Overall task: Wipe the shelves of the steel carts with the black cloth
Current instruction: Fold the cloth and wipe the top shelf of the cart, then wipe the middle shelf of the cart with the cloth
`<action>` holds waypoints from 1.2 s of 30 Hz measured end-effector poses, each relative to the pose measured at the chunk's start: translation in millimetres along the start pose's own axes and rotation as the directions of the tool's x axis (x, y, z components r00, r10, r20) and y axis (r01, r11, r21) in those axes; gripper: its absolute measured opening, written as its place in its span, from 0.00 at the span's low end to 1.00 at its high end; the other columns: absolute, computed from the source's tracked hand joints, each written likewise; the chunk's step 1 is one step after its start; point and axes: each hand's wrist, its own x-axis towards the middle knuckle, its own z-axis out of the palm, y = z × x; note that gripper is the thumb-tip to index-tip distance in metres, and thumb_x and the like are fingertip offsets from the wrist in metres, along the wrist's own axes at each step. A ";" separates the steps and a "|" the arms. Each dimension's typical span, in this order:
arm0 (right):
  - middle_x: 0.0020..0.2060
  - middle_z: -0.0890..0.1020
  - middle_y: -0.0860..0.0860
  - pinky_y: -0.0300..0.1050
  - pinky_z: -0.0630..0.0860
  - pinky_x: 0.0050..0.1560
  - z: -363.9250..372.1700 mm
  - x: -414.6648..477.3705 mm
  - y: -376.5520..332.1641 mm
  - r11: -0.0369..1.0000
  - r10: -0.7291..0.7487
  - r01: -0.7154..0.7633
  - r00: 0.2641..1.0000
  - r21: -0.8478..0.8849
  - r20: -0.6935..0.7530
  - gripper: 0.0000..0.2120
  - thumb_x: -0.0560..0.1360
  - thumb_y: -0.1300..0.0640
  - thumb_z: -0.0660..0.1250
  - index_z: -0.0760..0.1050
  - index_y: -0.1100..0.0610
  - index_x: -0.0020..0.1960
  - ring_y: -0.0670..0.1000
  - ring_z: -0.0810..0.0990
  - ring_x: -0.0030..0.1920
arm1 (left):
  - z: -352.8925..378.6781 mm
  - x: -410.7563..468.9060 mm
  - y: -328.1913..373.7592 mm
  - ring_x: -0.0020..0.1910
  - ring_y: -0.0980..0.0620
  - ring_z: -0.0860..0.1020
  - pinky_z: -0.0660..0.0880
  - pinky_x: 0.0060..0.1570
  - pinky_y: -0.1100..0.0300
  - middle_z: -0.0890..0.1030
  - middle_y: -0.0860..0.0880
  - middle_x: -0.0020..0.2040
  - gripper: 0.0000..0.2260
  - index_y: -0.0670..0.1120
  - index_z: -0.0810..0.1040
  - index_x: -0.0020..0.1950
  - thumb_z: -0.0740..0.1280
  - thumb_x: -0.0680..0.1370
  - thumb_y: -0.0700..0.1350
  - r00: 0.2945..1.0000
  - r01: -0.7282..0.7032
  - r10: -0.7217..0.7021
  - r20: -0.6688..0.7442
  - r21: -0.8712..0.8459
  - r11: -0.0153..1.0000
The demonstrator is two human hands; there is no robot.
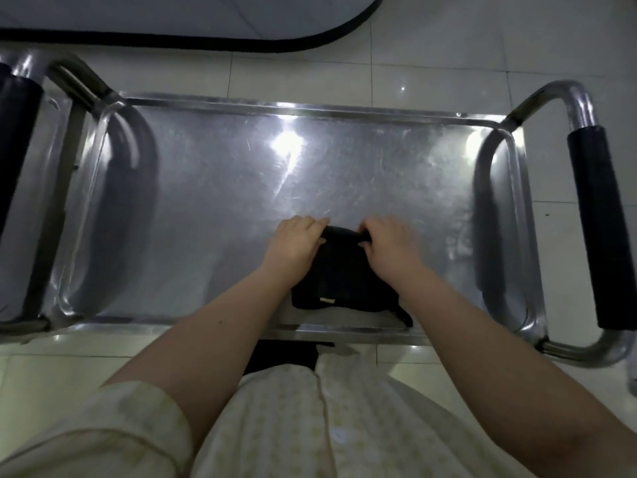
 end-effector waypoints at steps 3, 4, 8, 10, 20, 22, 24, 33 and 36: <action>0.53 0.79 0.56 0.47 0.66 0.49 -13.0 -0.4 -2.9 0.998 0.019 -0.018 0.999 0.053 -0.030 0.09 0.77 0.60 0.66 0.75 0.57 0.57 0.58 0.75 0.54 | -12.7 -4.7 7.8 0.51 0.38 0.76 0.65 0.52 0.50 0.80 0.40 0.51 0.11 0.41 0.79 0.60 0.66 0.78 0.41 0.999 0.019 -0.019 -0.028 0.026 0.999; 0.54 0.79 0.56 0.46 0.67 0.49 -17.4 -3.4 -4.1 0.998 0.010 -0.008 0.999 0.060 -0.036 0.10 0.77 0.60 0.66 0.76 0.57 0.58 0.57 0.75 0.54 | -18.5 -7.8 10.1 0.50 0.39 0.76 0.64 0.51 0.51 0.80 0.41 0.50 0.09 0.42 0.80 0.57 0.67 0.78 0.41 0.999 0.011 -0.009 -0.046 0.035 0.999; 0.51 0.78 0.55 0.50 0.71 0.52 -36.5 -28.7 -12.4 0.996 -0.081 0.084 0.993 0.043 -0.081 0.07 0.77 0.61 0.66 0.77 0.59 0.55 0.57 0.74 0.52 | -42.3 -26.8 21.4 0.43 0.41 0.77 0.69 0.47 0.50 0.79 0.43 0.44 0.04 0.42 0.80 0.49 0.70 0.74 0.39 0.978 -0.117 0.143 -0.152 0.166 0.979; 0.48 0.78 0.56 0.52 0.72 0.49 -44.9 -44.7 -18.2 0.988 -0.142 0.150 0.974 0.036 -0.178 0.06 0.75 0.64 0.67 0.77 0.60 0.51 0.58 0.74 0.49 | -54.9 -41.1 25.6 0.39 0.43 0.77 0.72 0.44 0.51 0.79 0.45 0.41 0.05 0.44 0.80 0.47 0.72 0.73 0.39 0.950 -0.190 0.246 -0.194 0.267 0.945; 0.43 0.78 0.57 0.49 0.73 0.42 -39.2 -150.4 -85.7 0.948 -0.284 0.316 0.817 -0.022 -0.502 0.06 0.72 0.66 0.67 0.80 0.63 0.48 0.57 0.74 0.42 | -94.3 -156.5 29.1 0.39 0.46 0.77 0.70 0.45 0.54 0.80 0.49 0.43 0.16 0.47 0.81 0.51 0.78 0.66 0.38 0.887 -0.183 0.297 -0.355 0.321 0.929; 0.43 0.78 0.57 0.51 0.74 0.41 -33.6 -175.1 -104.1 0.953 -0.280 0.300 0.800 -0.050 -0.530 0.07 0.73 0.65 0.64 0.80 0.62 0.48 0.57 0.74 0.41 | -96.9 -190.6 29.6 0.39 0.46 0.77 0.70 0.45 0.53 0.80 0.49 0.43 0.09 0.47 0.81 0.51 0.74 0.72 0.39 0.853 -0.189 0.314 -0.416 0.314 0.930; 0.43 0.79 0.56 0.51 0.73 0.40 -25.5 -202.2 -121.6 0.958 -0.268 0.280 0.802 -0.061 -0.534 0.08 0.74 0.64 0.63 0.80 0.61 0.50 0.58 0.75 0.40 | -97.4 -225.0 30.1 0.40 0.45 0.78 0.72 0.45 0.52 0.81 0.49 0.44 0.04 0.46 0.81 0.51 0.67 0.78 0.42 0.807 -0.204 0.346 -0.478 0.325 0.923; 0.47 0.79 0.54 0.54 0.78 0.35 40.4 -308.3 -163.2 0.982 -0.122 0.173 0.895 0.080 -0.430 0.14 0.77 0.54 0.56 0.76 0.57 0.56 0.60 0.79 0.42 | -58.3 -332.0 28.4 0.45 0.46 0.79 0.66 0.49 0.52 0.82 0.51 0.45 0.07 0.48 0.82 0.51 0.66 0.78 0.48 0.800 -0.219 0.257 -0.542 0.136 0.966; 0.47 0.78 0.54 0.53 0.78 0.37 51.8 -331.0 -161.4 0.980 -0.097 0.160 0.902 0.118 -0.420 0.14 0.76 0.56 0.55 0.76 0.57 0.56 0.58 0.79 0.43 | -45.2 -349.3 39.8 0.45 0.46 0.79 0.65 0.50 0.53 0.82 0.51 0.46 0.09 0.48 0.82 0.51 0.64 0.77 0.48 0.839 -0.186 0.181 -0.514 0.042 0.982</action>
